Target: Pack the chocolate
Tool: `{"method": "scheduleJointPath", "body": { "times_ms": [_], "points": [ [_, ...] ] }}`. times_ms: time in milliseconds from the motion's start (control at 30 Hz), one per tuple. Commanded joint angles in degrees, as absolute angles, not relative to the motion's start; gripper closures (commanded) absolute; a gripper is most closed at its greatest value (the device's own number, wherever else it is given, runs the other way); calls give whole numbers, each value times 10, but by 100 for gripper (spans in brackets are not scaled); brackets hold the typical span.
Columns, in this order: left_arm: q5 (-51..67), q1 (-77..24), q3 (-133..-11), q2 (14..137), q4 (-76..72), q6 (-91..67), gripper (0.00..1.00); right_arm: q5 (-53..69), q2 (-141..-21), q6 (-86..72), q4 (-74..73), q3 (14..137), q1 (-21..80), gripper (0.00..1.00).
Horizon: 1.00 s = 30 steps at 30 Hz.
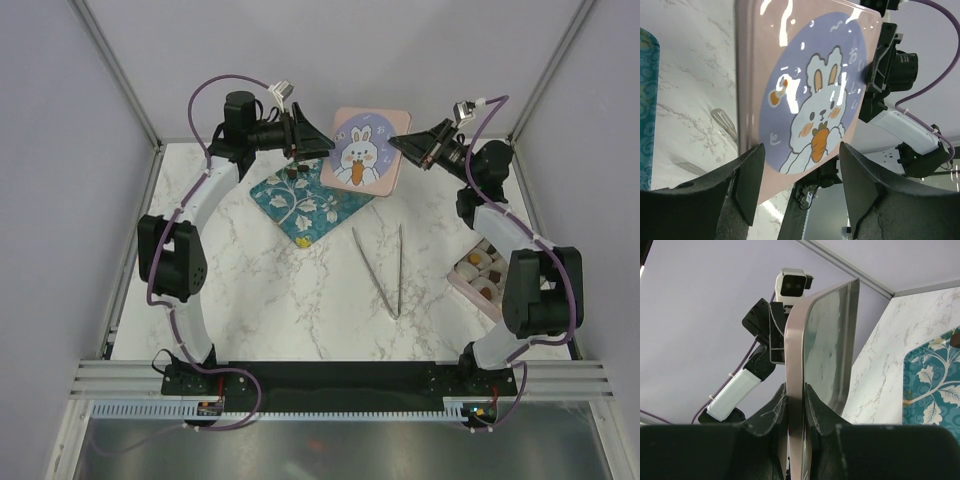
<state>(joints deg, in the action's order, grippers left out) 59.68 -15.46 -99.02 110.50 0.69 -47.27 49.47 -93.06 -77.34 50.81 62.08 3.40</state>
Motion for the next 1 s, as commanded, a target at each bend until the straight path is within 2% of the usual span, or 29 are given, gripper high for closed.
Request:
{"method": "scheduleJointPath", "body": {
  "times_ms": [0,367,400,433,500,533,567,600,633,667,767,800,833,967],
  "points": [
    [605,-149,-1018,1115,-4,-457,31,496,-892,-768,528,622,32,100],
    [614,-173,-1067,1165,17,-433,30,506,-874,-742,476,627,25,100],
    [620,-184,-1071,1170,13,-434,33,509,-873,-740,476,626,25,100],
    [627,-189,-1081,1175,4,-441,44,510,-873,-736,461,627,25,100],
    [635,-202,-1088,1189,-8,-454,57,507,-867,-702,427,627,20,100],
    [635,-206,-1092,1193,-17,-468,73,502,-865,-687,405,628,18,98],
    [637,-210,-1093,1197,-31,-477,80,496,-860,-667,345,629,11,96],
    [636,-217,-1095,1206,-37,-486,85,489,-853,-619,311,632,5,87],
    [637,-221,-1095,1210,-46,-504,94,466,-849,-593,224,636,-2,82],
    [638,-224,-1095,1215,-59,-514,97,454,-843,-558,176,643,-17,78],
    [639,-243,-1098,1232,-83,-542,98,393,-827,-492,78,647,-40,61],
    [641,-256,-1100,1237,-91,-545,98,376,-815,-484,57,647,-45,48],
    [640,-262,-1106,1249,-92,-548,98,358,-808,-461,6,649,-48,43],
    [637,-294,-1117,1286,-119,-567,98,177,-762,-412,-196,680,-54,37]
  ]
}}
